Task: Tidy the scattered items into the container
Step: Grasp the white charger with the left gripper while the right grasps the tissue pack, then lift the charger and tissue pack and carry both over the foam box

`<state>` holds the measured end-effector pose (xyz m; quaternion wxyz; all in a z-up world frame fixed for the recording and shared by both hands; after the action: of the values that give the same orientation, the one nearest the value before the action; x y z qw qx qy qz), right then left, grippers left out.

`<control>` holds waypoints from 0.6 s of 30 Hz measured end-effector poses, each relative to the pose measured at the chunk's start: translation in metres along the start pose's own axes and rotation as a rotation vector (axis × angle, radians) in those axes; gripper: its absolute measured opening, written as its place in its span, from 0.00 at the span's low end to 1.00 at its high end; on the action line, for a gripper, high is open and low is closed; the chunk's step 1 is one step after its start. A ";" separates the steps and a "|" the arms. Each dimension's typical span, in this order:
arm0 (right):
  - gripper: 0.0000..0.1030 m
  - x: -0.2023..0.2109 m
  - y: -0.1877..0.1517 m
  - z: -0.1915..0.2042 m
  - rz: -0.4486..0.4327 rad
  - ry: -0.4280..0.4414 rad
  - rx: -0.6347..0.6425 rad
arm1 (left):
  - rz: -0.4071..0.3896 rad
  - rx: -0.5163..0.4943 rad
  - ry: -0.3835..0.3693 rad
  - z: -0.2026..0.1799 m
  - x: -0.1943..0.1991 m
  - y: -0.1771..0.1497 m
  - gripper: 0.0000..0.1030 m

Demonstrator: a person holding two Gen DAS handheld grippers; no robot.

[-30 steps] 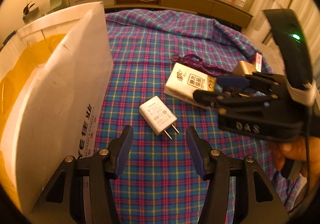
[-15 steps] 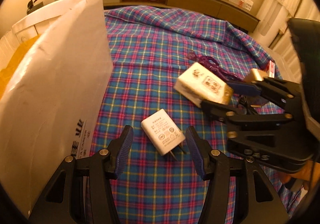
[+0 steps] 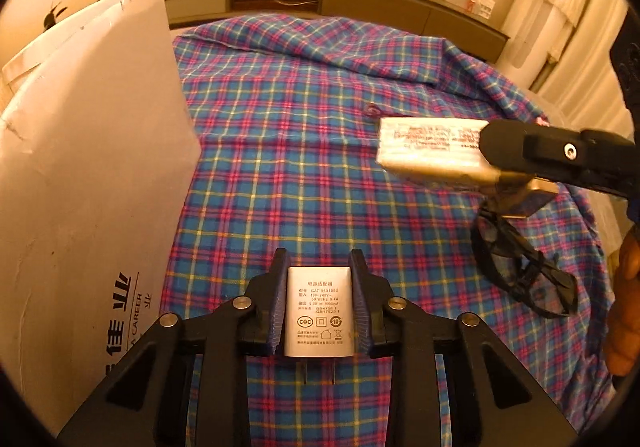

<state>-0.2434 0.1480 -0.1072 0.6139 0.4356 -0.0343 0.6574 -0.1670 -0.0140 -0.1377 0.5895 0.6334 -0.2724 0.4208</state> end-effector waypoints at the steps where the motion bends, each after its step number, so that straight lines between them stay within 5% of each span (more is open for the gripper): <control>1: 0.52 0.001 0.001 0.001 -0.002 0.003 -0.004 | -0.004 -0.005 -0.008 0.000 0.003 -0.001 0.30; 18: 0.52 0.009 -0.016 0.039 0.033 -0.077 0.033 | -0.074 -0.039 -0.097 0.016 0.059 -0.015 0.30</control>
<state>-0.2078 0.1363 -0.0855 0.5941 0.4701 -0.0544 0.6505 -0.1211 -0.0177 -0.0941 0.6031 0.6511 -0.2850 0.3622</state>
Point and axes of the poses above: each gripper's, at about its wrist camera, not at the fingertips, and x roughly against the way its jaws point, z to its left, y to its top, the point moved 1 cm from there along -x, roughly the way its jaws point, and after that the axes turned 12 degrees about y, right-handed, at the moved point
